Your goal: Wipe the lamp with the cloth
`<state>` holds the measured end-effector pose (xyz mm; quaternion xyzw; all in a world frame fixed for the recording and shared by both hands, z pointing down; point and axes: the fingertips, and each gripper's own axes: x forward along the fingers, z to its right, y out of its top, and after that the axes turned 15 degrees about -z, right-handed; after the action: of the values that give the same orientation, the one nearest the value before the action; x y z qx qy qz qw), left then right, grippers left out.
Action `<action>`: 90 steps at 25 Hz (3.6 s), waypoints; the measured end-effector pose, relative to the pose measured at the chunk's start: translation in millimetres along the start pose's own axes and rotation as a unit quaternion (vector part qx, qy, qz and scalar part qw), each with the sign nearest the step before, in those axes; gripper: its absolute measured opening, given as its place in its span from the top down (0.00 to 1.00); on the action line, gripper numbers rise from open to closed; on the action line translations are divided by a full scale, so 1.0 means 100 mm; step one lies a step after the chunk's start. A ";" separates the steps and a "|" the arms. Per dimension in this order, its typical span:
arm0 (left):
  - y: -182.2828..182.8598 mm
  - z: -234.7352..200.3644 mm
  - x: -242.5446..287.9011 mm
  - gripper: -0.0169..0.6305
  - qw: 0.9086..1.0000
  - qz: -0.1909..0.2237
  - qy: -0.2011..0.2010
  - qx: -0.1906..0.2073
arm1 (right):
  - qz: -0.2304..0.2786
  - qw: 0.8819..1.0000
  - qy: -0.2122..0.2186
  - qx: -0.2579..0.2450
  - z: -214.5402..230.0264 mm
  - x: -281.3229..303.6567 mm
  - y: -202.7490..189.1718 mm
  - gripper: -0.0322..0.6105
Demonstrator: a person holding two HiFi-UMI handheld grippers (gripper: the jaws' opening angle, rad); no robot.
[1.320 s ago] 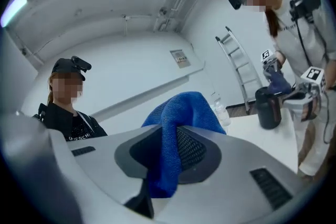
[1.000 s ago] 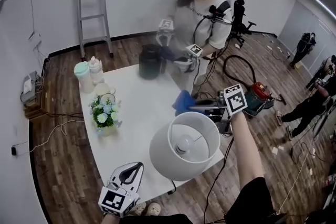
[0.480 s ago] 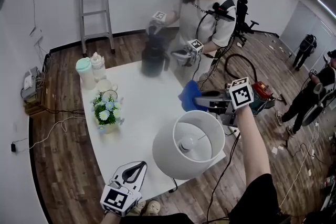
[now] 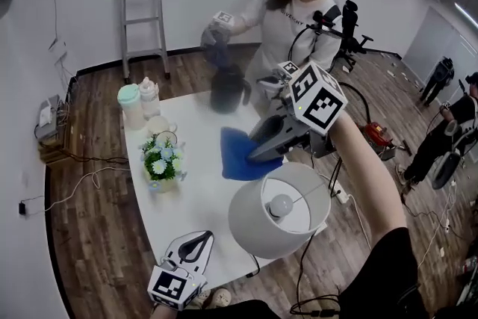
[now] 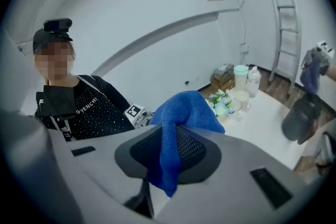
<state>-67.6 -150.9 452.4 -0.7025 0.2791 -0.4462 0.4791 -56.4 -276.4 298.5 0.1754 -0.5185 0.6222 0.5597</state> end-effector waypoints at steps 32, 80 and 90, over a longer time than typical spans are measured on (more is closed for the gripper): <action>-0.03 0.11 0.04 0.96 0.999 0.016 -0.031 0.008 | -0.035 0.984 -0.164 -0.051 -0.51 -0.31 0.44 0.83; -0.70 -0.23 -0.37 0.95 0.999 -0.028 -0.016 -0.008 | -0.147 0.853 -0.500 0.032 -0.56 2.95 -0.89 0.83; -0.76 -0.17 -0.38 0.96 0.999 -0.036 -0.019 -0.010 | 0.083 0.646 -0.732 0.200 -0.21 2.16 -1.38 0.83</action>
<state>-102.2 -97.2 511.4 -0.7256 0.2486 -0.4469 0.4605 5.2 -170.3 525.1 0.6378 -0.6350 0.4231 -0.1046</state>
